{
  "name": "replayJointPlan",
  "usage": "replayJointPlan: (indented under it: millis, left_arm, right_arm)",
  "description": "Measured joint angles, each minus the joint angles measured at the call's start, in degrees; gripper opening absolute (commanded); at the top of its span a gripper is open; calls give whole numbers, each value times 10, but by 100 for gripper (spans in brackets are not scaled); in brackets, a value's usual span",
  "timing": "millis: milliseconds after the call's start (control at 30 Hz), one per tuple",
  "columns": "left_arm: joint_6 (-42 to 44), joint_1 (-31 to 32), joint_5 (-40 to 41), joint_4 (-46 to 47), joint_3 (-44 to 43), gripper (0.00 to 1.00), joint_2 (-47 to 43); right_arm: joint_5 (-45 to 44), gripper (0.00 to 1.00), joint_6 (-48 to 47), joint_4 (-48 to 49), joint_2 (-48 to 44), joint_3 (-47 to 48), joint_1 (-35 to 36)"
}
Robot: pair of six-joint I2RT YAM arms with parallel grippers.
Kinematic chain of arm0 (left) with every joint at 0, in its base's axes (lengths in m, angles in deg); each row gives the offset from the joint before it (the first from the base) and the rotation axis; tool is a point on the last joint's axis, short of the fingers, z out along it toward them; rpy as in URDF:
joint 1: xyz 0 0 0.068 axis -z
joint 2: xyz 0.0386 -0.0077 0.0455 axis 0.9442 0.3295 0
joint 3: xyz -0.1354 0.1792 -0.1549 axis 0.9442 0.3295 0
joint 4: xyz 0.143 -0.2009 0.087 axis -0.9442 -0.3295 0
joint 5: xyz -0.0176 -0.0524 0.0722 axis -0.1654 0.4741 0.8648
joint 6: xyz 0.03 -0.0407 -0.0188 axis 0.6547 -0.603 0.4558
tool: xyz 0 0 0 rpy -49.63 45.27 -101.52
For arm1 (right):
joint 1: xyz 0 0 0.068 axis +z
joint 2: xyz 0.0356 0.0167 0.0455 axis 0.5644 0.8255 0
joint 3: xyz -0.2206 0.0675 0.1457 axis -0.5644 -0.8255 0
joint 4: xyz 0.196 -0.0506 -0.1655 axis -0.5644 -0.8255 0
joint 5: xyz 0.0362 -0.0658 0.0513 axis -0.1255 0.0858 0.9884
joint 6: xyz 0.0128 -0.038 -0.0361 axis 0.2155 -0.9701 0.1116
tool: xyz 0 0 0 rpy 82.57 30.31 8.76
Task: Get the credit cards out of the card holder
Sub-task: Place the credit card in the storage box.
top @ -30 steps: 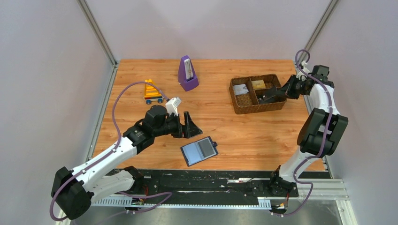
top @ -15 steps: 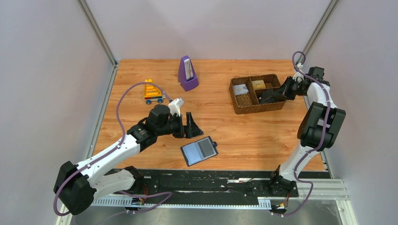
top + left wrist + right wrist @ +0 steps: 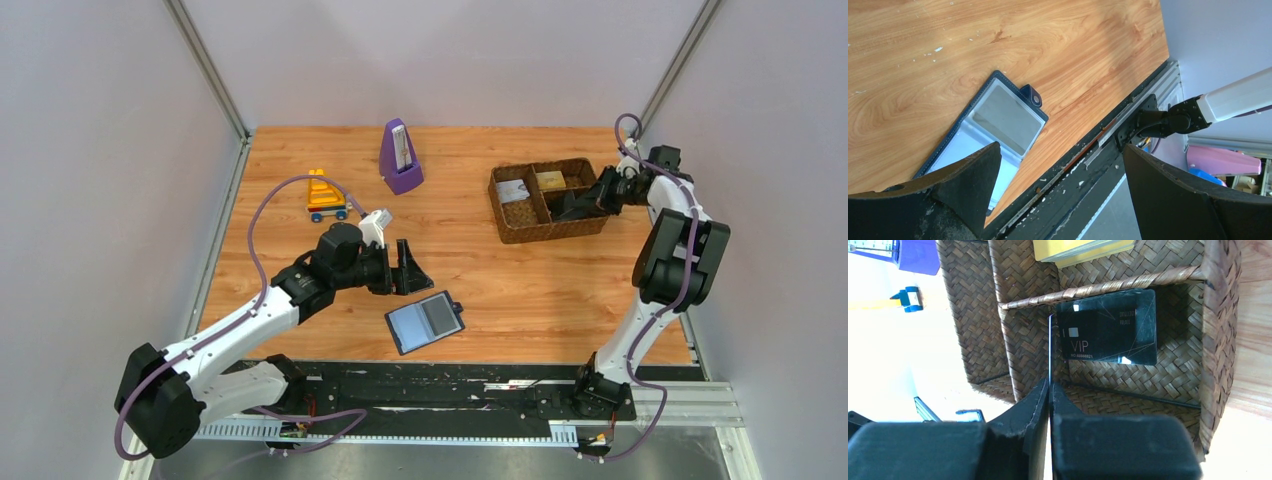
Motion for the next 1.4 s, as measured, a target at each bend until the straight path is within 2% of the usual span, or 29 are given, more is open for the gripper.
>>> replayJointPlan:
  millis: [367,700,900,1233,1400]
  left_arm:
    - [0,0,0,3,0,100,14]
    - [0,-4,0,4,0,100,14]
    - [0,-4,1,4,0,100,14]
    - [1,-6,2,4,0,100,14]
    - [2,-7,2,4,0,100,14]
  right_arm:
    - [0,20,0,7,31,23,0]
    - [-21,21,2,7,34,35,2]
    - [-38,31,2,5,33,50,13]
    - [-63,34,-27,-7,33,50,39]
    - [-80,29,-44,-15,33,50,38]
